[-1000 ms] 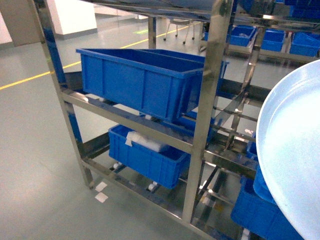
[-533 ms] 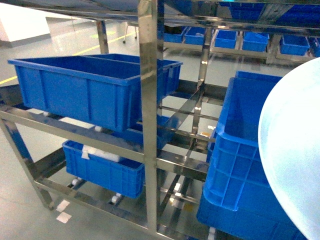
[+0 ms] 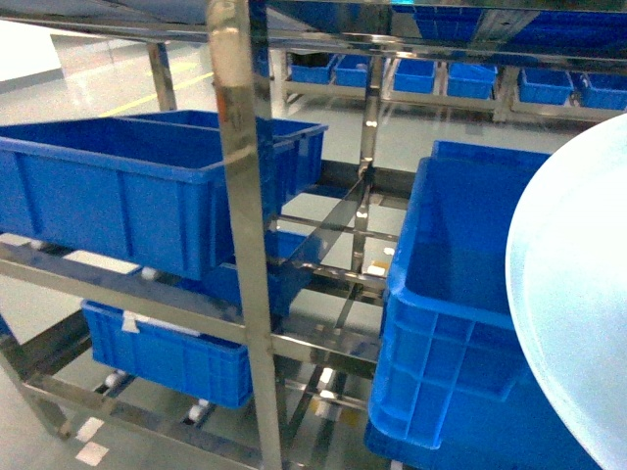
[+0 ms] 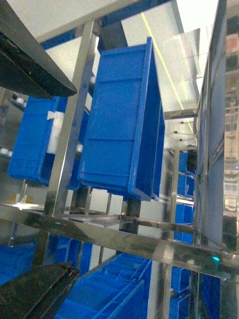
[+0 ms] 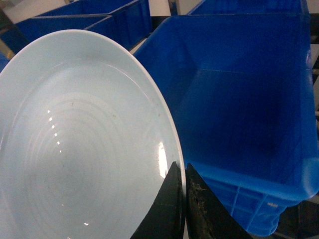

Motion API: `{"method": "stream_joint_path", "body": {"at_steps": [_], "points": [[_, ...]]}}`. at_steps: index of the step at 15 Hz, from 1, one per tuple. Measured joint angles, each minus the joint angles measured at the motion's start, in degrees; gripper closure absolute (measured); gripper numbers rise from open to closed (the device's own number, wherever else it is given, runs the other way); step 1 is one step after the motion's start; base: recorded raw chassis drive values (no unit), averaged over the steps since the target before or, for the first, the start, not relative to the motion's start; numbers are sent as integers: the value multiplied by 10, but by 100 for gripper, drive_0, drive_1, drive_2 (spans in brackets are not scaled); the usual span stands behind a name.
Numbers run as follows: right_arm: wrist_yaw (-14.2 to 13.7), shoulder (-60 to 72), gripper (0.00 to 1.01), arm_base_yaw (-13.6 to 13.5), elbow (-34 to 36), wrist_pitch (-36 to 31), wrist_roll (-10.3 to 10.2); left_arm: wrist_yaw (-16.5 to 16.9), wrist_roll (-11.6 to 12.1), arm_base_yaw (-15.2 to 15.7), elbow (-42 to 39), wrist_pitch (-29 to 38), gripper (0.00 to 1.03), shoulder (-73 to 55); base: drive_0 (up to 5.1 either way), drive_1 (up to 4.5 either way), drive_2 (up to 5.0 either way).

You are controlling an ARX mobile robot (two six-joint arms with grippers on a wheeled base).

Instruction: Place blue tray on left shelf second layer neatly

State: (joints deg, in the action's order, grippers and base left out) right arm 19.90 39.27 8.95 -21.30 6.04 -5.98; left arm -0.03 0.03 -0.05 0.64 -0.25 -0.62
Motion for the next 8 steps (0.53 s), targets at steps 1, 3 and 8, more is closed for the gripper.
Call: {"method": "stream_joint_path", "body": {"at_steps": [1, 3, 8], "points": [[0, 0, 99, 0, 0, 0, 0, 0, 0, 0, 0, 0, 5, 0, -152, 255, -560], [0, 0, 99, 0, 0, 0, 0, 0, 0, 0, 0, 1, 5, 0, -152, 255, -558], [0, 0, 99, 0, 0, -1, 0, 0, 0, 0, 0, 1, 5, 0, -148, 178, -473]]}}
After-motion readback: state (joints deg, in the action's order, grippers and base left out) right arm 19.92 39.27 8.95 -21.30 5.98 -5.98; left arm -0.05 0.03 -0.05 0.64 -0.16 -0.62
